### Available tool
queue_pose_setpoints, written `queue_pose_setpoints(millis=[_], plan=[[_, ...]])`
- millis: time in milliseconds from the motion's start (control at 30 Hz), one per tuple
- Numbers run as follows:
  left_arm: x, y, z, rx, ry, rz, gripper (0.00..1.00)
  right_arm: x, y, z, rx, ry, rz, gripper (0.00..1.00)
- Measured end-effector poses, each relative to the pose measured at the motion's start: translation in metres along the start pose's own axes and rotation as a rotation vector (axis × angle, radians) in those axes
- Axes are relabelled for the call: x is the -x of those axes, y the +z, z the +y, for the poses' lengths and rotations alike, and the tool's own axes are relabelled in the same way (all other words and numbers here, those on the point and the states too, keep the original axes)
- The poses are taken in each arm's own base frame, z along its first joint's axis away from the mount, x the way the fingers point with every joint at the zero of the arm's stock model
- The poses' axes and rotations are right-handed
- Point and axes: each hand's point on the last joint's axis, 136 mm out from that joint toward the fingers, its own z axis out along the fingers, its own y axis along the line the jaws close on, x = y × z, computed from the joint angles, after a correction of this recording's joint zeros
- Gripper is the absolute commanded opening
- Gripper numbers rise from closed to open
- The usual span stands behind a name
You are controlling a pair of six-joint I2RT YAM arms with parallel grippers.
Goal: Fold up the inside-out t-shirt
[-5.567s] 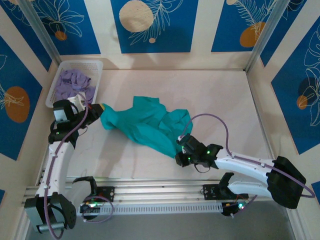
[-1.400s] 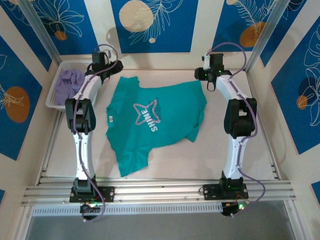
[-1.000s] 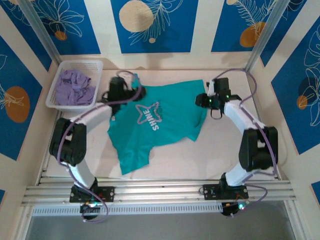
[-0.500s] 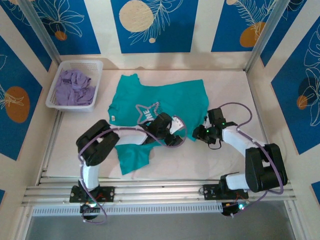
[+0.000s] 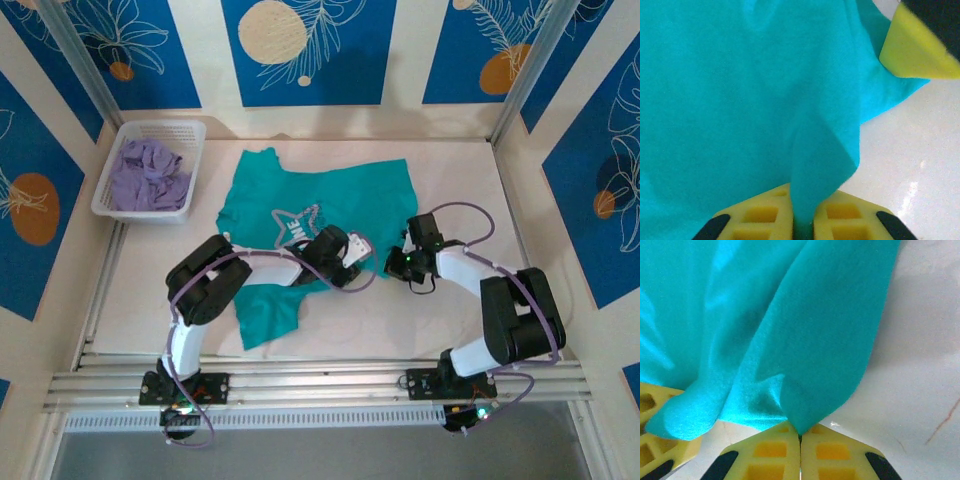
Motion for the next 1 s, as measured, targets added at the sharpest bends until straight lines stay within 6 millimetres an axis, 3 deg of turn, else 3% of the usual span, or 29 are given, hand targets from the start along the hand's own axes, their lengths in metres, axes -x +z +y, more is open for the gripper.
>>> queue_pose_setpoints(millis=[133,333,467,667,833,1000], plan=[[-0.001,-0.009,-0.005,-0.065,-0.06,-0.01,0.0,0.013,-0.024,0.01,0.009,-0.045,-0.044,0.05],[0.016,-0.029,-0.008,-0.181,-0.164,-0.094,0.0,0.039,-0.046,0.033,0.017,-0.146,-0.072,0.07],[0.02,-0.035,0.001,-0.218,-0.24,-0.137,0.0,0.059,-0.036,0.037,-0.023,-0.192,-0.05,0.09],[0.02,-0.037,0.01,-0.225,-0.316,-0.14,0.0,0.081,-0.018,0.022,-0.146,-0.219,-0.04,0.2],[0.016,-0.037,0.011,-0.226,-0.347,-0.123,0.0,0.076,-0.025,0.022,-0.162,-0.251,-0.051,0.31],[0.014,-0.036,0.01,-0.227,-0.359,-0.115,0.0,0.041,-0.042,0.032,-0.126,-0.313,-0.064,0.45]])
